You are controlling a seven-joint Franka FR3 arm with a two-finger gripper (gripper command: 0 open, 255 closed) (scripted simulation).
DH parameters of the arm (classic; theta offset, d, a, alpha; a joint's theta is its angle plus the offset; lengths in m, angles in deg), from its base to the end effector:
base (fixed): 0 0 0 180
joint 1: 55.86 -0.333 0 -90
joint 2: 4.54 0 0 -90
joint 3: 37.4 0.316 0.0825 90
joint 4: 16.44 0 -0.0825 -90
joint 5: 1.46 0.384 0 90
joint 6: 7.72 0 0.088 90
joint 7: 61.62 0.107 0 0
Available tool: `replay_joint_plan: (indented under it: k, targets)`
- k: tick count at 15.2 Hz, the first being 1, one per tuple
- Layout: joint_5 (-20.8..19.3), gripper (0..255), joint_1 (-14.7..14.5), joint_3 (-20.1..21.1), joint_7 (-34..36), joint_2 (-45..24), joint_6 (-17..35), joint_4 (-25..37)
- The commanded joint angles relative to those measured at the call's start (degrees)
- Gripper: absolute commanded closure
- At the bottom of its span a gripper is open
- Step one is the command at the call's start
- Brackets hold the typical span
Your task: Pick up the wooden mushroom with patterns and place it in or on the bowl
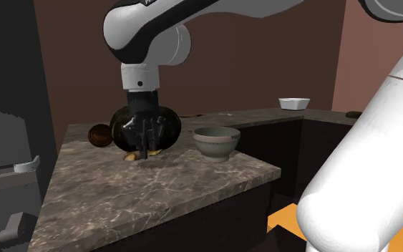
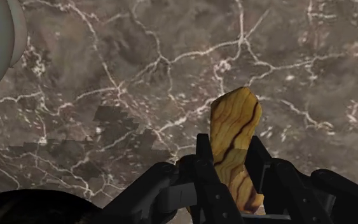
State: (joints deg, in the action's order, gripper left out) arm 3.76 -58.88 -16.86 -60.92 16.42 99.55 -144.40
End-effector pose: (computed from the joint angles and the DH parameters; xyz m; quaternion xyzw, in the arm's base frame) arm 0.4033 0.1967 0.5061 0.9847 0.1732 -0.0034 0.0206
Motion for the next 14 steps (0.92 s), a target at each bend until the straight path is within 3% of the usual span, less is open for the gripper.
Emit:
replay_joint_plan:
  k: [1,14]
  targets:
    - [0.0,255,0.0,-0.1,0.0,0.2,-1.7,1.5]
    - [-0.5,255,0.4,-0.9,-0.1,0.1,-11.7,11.5]
